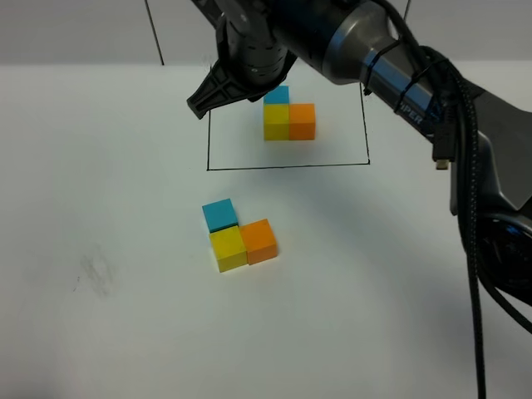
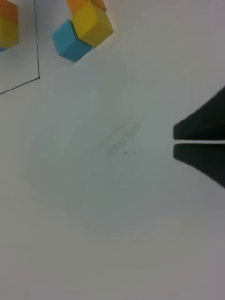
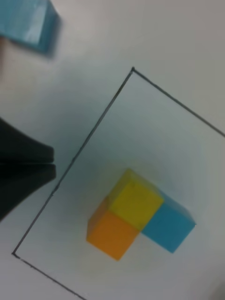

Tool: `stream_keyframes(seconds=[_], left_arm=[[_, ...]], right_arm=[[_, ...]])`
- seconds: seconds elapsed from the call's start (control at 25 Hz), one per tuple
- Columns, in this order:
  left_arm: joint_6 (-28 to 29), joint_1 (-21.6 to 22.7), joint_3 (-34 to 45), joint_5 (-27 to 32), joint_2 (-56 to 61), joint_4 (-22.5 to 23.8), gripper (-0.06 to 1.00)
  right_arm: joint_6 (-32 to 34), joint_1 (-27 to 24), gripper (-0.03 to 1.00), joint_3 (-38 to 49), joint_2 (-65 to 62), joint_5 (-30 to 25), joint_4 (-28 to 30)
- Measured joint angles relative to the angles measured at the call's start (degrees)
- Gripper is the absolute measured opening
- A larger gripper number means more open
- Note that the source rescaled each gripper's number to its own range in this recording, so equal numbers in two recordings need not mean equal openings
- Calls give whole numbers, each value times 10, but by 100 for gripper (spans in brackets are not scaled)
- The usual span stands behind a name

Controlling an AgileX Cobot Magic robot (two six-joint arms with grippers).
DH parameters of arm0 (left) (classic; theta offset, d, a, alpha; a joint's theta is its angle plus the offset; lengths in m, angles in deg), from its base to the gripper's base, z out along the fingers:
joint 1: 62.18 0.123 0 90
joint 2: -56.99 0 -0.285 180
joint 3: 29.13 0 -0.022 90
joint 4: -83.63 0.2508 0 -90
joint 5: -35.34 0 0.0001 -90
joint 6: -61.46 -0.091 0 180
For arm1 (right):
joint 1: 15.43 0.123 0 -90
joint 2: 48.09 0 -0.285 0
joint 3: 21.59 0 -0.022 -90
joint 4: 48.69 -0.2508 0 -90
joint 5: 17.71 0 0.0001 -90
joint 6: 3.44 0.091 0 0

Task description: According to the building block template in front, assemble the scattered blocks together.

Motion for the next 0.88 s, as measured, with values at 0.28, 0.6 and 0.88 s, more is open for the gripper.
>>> stream_keyframes(seconds=[0.28, 0.6, 0.88], left_arm=[[0, 0, 0, 0, 0, 0, 0], [0, 0, 0, 0, 0, 0, 0], [0, 0, 0, 0, 0, 0, 0]], right_arm=[[-22, -25, 0, 132, -79, 0, -5], [-26, -35, 0, 346, -203, -1, 14], [-12, -36, 0, 551, -340, 25, 15]])
